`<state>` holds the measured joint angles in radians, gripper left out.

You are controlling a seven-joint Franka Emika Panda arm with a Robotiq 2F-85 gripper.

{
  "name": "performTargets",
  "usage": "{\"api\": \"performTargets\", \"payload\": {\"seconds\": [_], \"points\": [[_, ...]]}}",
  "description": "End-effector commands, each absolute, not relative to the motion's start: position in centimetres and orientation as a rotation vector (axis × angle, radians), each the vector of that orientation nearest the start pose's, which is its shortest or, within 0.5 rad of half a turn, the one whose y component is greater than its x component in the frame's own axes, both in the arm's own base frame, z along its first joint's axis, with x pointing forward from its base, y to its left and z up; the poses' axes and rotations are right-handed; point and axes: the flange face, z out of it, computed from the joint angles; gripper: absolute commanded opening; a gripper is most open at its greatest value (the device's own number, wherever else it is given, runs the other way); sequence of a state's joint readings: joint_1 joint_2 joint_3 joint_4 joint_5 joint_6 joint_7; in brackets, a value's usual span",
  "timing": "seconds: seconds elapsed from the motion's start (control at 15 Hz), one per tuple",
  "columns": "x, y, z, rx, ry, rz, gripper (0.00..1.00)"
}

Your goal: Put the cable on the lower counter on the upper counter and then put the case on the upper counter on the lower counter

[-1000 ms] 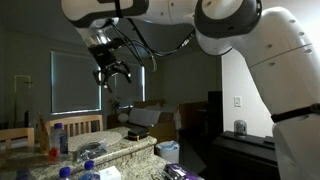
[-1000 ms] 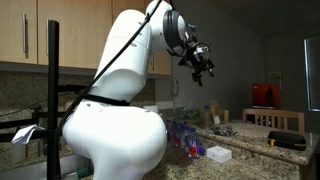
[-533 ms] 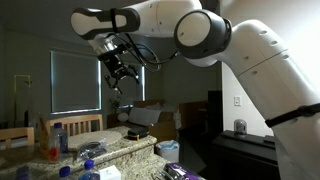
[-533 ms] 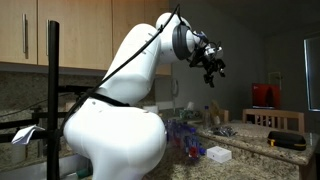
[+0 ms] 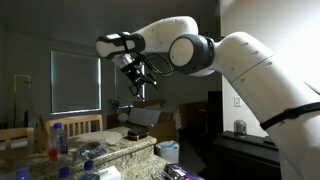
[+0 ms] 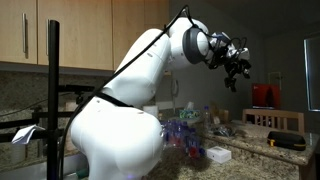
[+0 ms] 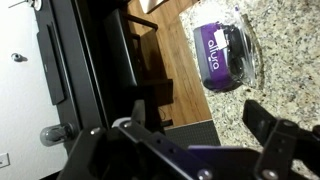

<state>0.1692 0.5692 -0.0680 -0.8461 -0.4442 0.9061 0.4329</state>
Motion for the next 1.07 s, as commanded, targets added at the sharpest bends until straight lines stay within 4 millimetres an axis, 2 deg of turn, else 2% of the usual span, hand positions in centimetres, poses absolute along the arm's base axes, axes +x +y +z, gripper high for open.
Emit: {"api": "performTargets", "payload": {"seconds": [0.0,0.07,0.2,0.27,0.33,0.53,0.6,0.73,1.0], "points": [[63.9,3.1,57.9,2.415,-0.676,-0.293,1.0],[64.5,3.4,57.9,2.417,-0.727,-0.225,1.0],[65.3,3.8,57.7,2.461,-0.851,-0.194,1.0],[65.1,3.7,57.1,2.496,-0.844,-0.295,1.0],[65.0,3.7,56.4,2.559,-0.757,-0.393,1.0],[65.7,5.8,54.1,2.675,-0.624,-0.489,1.0],[65.5,5.1,54.9,2.606,-0.699,-0.41,1.0],[65.8,5.4,54.0,2.605,-0.689,-0.424,1.0],[65.9,5.5,54.2,2.617,-0.735,-0.395,1.0]]}}
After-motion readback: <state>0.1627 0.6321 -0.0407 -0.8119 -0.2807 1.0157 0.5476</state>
